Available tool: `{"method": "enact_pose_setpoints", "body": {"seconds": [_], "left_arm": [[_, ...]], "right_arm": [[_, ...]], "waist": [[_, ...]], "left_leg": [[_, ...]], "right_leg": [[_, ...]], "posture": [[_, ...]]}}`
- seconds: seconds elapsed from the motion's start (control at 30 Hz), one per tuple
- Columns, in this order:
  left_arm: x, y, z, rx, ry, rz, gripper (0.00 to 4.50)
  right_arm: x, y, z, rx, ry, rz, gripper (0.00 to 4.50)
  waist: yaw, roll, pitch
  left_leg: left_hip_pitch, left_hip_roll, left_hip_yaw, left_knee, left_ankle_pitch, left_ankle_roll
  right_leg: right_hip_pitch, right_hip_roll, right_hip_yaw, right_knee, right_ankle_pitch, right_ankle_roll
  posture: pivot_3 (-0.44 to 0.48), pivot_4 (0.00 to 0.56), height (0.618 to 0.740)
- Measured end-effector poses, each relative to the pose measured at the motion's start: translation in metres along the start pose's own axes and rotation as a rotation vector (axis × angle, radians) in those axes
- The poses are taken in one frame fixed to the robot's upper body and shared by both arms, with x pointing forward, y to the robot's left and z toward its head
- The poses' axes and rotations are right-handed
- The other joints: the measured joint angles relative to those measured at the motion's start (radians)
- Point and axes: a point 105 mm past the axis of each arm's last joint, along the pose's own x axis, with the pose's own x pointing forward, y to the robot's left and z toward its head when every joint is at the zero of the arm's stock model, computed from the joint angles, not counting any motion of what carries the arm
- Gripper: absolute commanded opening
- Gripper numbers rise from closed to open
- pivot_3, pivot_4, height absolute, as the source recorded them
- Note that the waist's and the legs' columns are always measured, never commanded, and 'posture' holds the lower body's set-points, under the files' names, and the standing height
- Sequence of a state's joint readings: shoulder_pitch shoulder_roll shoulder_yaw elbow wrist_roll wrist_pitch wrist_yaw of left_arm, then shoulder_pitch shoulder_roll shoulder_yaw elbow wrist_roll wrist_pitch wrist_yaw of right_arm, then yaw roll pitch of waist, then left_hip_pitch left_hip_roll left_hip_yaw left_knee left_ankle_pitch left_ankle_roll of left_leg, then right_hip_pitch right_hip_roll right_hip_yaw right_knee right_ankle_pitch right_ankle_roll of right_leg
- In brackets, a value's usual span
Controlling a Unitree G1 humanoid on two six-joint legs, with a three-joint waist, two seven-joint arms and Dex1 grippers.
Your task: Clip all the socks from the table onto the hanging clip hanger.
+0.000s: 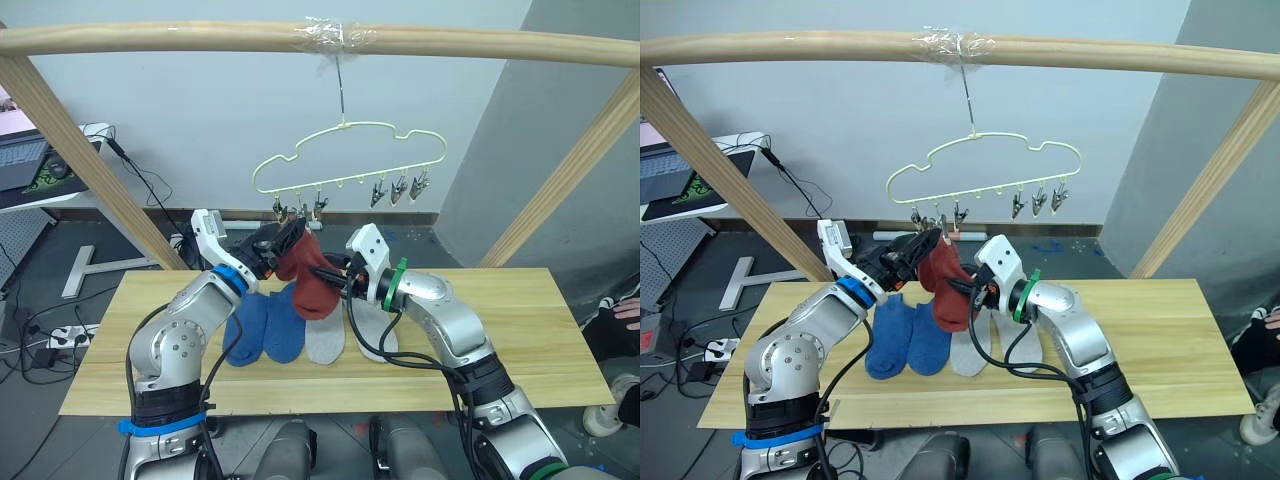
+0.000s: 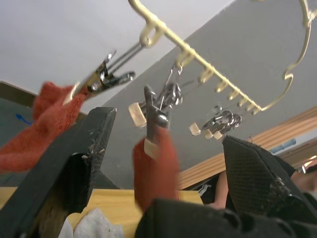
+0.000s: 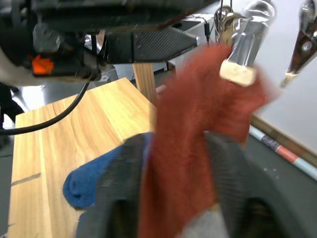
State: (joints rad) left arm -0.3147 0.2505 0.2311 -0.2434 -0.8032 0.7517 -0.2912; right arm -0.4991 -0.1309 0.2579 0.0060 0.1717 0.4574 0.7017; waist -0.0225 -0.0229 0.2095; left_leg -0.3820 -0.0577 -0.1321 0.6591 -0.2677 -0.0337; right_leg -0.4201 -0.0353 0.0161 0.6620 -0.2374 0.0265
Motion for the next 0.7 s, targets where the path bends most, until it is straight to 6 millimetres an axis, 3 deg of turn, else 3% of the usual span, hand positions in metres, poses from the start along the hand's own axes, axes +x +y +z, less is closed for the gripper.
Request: {"method": "enact_pose_setpoints", "body": {"seconds": [0.17, 0.33, 0.53, 0.7], "left_arm": [[-0.002, -0.003, -0.009, 0.046, 0.033, -0.014, 3.99], [0.002, -0.014, -0.015, 0.139, 0.057, -0.046, 3.99], [0.009, -0.02, -0.019, 0.26, 0.048, -0.054, 3.99], [0.026, -0.027, -0.015, 0.438, -0.022, -0.04, 2.85]], "right_arm": [[-0.006, -0.004, -0.005, 0.0, 0.028, -0.007, 4.48], [-0.024, -0.015, -0.017, -0.012, 0.072, -0.046, 4.48], [-0.032, -0.024, -0.015, -0.041, 0.076, -0.079, 4.48], [-0.048, -0.034, 0.001, -0.092, 0.045, -0.117, 4.5]], "waist": [[0.001, 0.001, 0.001], [0.007, 0.002, 0.002], [0.011, 0.002, 0.003], [0.023, 0.003, 0.004]], "left_leg": [[0.0, 0.0, 0.0, 0.0, -0.001, 0.001], [-0.001, 0.0, 0.0, 0.0, -0.001, 0.002], [-0.001, 0.0, 0.0, -0.001, -0.001, 0.002], [-0.002, 0.0, 0.0, -0.001, -0.001, 0.001]], "right_leg": [[0.0, 0.0, 0.0, 0.0, 0.0, 0.0], [0.0, 0.0, 0.0, -0.001, 0.0, 0.0], [0.0, 0.0, 0.0, -0.002, 0.0, 0.0], [0.0, 0.0, 0.0, -0.004, 0.0, 0.0]], "posture": [[0.051, 0.213, 0.74], [0.045, 0.211, 0.74], [0.037, 0.209, 0.74], [0.029, 0.208, 0.74]]}}
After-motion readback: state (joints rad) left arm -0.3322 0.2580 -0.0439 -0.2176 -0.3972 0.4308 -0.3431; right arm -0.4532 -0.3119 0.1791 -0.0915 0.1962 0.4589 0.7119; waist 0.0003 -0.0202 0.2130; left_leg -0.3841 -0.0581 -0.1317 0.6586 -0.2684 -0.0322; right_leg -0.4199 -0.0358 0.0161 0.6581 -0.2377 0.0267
